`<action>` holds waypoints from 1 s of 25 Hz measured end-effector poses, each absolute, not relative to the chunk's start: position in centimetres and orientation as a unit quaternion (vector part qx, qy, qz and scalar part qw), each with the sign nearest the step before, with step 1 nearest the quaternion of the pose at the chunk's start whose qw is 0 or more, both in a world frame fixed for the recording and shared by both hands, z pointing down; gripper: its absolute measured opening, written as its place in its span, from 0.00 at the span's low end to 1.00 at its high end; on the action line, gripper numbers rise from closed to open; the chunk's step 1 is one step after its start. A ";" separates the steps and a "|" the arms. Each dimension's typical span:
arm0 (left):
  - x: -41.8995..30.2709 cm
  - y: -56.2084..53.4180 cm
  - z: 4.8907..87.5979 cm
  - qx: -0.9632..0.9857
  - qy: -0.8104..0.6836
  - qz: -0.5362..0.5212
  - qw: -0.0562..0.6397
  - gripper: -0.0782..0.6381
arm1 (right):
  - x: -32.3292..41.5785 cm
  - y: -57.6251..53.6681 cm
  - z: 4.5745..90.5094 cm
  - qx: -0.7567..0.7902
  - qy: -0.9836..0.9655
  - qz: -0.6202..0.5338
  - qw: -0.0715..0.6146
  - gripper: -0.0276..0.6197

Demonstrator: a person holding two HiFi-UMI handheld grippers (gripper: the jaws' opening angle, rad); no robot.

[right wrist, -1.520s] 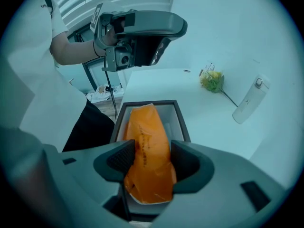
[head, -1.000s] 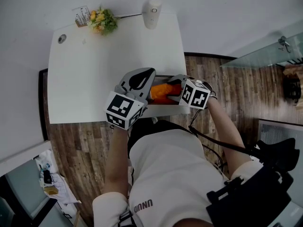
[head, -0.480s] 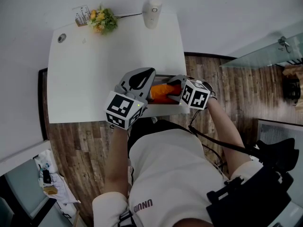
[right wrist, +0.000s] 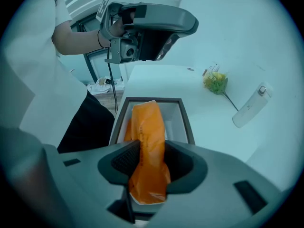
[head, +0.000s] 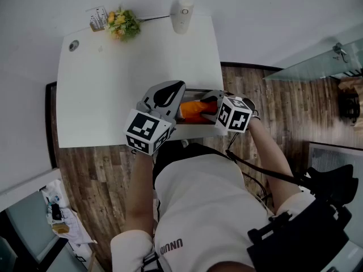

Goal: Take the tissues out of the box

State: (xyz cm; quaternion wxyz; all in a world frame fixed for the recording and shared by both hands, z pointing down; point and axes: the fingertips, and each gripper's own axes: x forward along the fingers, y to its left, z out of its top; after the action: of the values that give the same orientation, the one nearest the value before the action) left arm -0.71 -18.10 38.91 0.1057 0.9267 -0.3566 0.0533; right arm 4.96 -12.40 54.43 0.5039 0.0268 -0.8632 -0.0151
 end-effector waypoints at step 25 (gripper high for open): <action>-0.7 -18.1 38.9 0.927 -0.356 0.052 0.106 0.13 | 5.4 -12.5 53.2 0.033 -0.865 -0.019 0.500 0.29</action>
State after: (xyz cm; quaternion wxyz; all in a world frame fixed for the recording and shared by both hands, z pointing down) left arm -0.73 -18.07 38.86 0.1063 0.9271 -0.3557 0.0521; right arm 5.35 -12.46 53.21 0.4998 0.0328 -0.8653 -0.0188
